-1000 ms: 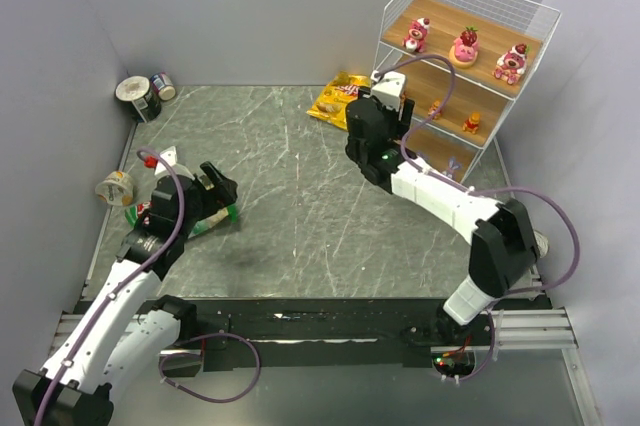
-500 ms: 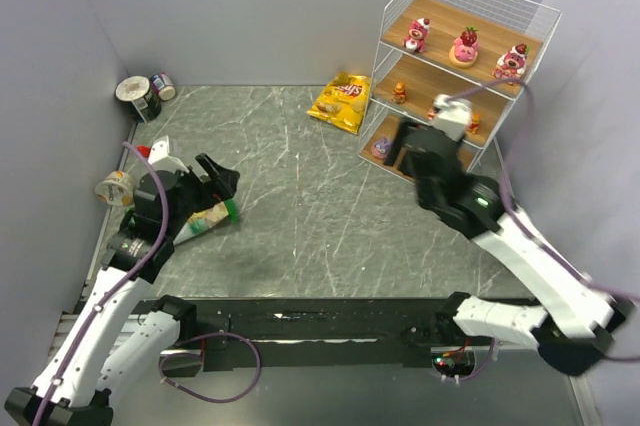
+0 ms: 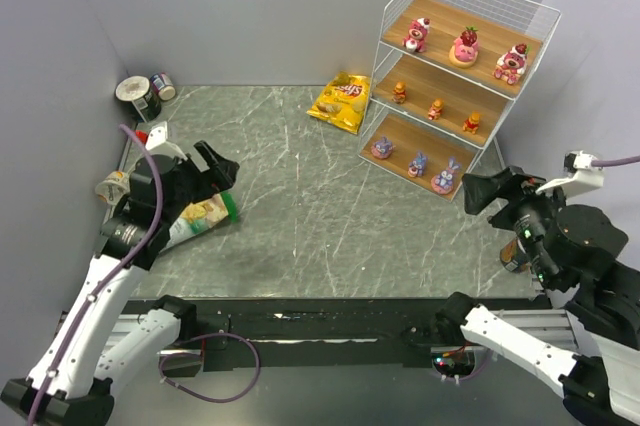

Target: Place and organize the plastic toys onto the shelf

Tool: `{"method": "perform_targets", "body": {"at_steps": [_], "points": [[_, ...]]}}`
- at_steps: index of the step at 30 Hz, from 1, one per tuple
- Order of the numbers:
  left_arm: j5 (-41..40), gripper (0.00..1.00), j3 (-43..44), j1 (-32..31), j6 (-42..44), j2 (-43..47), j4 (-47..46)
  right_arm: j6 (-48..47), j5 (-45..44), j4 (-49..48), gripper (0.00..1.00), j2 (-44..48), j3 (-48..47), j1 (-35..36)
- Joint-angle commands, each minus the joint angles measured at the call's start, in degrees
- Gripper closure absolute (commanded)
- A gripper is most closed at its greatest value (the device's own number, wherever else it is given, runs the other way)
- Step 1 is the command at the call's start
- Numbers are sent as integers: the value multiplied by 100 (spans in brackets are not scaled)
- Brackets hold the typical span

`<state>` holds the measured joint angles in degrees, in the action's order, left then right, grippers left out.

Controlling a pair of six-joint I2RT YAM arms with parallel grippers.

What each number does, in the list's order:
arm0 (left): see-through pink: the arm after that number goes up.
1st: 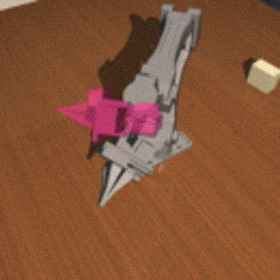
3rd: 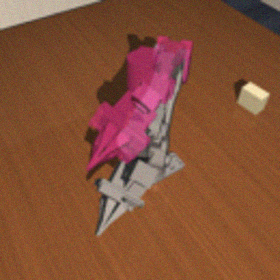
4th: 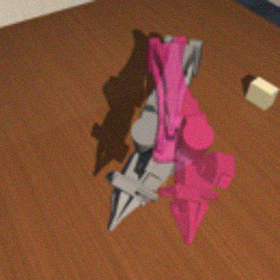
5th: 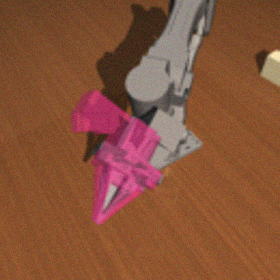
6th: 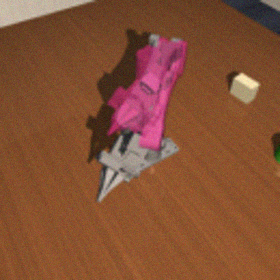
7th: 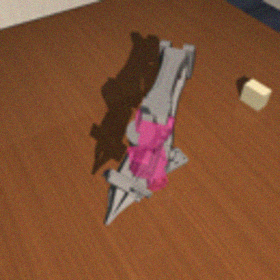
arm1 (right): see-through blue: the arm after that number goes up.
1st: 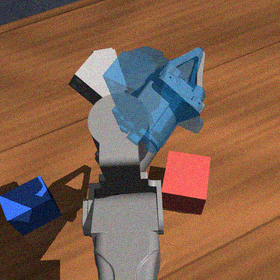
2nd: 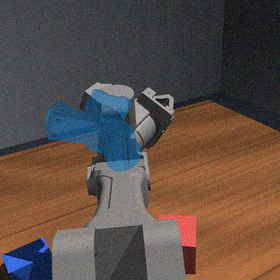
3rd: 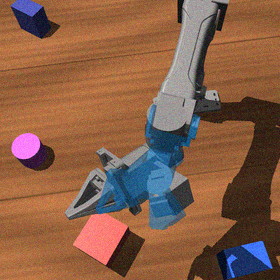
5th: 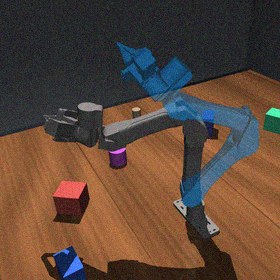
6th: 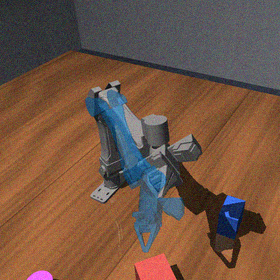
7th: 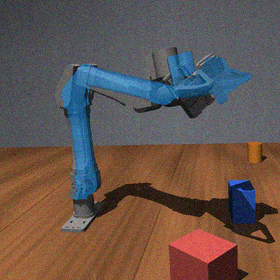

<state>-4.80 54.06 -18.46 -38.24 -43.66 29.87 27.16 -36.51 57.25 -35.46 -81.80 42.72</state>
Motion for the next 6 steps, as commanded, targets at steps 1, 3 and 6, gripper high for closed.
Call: {"method": "perform_targets", "body": {"at_steps": [1,3,6], "points": [[75,4,342,26,106,-143,239,-132,74,435,7,-101,-257,-1],[32,4,289,26,132,-56,186,-140,57,480,7,3,-240,0],[-39,4,237,26,150,50,177,-158,100,418,5,171,-161,8]]}}
